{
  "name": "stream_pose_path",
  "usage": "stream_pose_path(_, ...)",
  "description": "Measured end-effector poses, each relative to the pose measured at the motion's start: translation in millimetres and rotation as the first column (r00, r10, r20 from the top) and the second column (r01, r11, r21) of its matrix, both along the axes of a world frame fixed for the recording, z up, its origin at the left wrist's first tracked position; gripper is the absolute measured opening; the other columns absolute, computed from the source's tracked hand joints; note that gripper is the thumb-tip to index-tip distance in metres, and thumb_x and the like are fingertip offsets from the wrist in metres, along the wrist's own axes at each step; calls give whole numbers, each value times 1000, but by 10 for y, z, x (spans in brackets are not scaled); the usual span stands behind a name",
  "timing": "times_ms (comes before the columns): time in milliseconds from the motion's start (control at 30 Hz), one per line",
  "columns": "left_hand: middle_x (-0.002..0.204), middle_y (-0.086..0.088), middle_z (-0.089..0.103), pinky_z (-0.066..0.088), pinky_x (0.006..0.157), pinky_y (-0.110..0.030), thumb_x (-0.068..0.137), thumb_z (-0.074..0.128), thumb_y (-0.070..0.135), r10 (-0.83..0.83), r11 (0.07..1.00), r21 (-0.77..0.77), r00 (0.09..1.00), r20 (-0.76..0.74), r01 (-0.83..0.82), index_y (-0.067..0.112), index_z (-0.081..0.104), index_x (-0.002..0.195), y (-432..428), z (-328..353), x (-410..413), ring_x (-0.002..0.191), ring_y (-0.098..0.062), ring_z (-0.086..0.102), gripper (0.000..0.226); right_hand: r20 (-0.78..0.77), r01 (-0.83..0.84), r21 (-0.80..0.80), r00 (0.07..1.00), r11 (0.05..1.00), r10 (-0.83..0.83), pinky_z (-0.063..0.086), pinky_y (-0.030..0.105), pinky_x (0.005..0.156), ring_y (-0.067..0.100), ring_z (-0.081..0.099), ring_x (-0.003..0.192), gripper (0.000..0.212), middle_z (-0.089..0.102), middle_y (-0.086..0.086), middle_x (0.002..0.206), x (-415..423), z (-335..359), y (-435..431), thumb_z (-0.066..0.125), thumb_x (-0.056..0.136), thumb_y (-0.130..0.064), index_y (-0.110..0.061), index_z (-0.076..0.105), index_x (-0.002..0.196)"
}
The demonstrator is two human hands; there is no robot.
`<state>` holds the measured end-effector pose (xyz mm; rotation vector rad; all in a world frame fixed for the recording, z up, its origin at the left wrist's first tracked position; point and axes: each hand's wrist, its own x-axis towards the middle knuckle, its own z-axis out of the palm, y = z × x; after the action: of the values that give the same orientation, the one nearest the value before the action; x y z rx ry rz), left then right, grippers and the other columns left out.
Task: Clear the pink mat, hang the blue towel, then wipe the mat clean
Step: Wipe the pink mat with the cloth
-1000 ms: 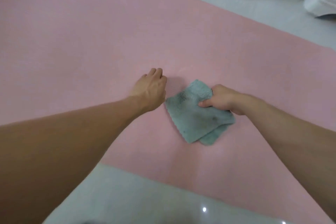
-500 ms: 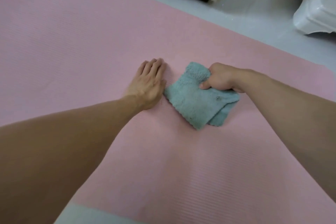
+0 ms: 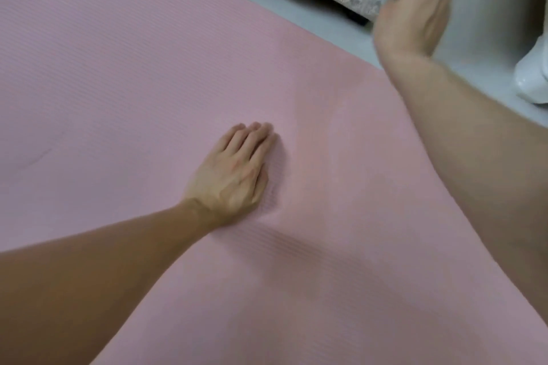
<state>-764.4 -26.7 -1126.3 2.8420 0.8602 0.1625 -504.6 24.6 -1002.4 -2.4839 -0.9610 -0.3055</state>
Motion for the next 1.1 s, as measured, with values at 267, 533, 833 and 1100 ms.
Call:
stream_pose_path(267,144,-16,48,31,114,-47,96,41,27,-5,999,40,998,55,2,1,49,139,12,-38,-8,132,-33,46,51,-189,-286,-511,957,810,219,30,44,110,36,36,133,63,31,12,152,-165,-962,-132,38,92,-2,-17,28,152)
stream_pose_path(533,145,-15,48,30,114,-46,95,41,28,1,1000,21,999,37,-2,3,48,140,-6,5,-8,134,-32,45,52,-305,-442,-486,894,754,327,12,39,120,23,12,149,73,18,1,161,-600,-902,-717,41,87,1,-22,22,154)
stream_pose_path(833,127,-16,57,31,113,-46,89,44,32,-38,999,2,998,58,38,3,53,131,-9,54,-22,121,-35,49,52,-332,-490,-362,863,793,381,15,42,121,25,24,147,73,39,3,153,-1442,-1007,-1581,16,78,-20,-18,43,146)
stream_pose_path(1100,158,-11,25,6,122,-37,103,33,36,-62,998,-14,997,-44,62,8,25,151,-17,-4,-58,147,-28,19,57,-377,-532,-327,831,781,408,12,43,121,18,15,149,73,36,-2,154,-2053,-982,-2188,31,76,-6,-17,42,147)
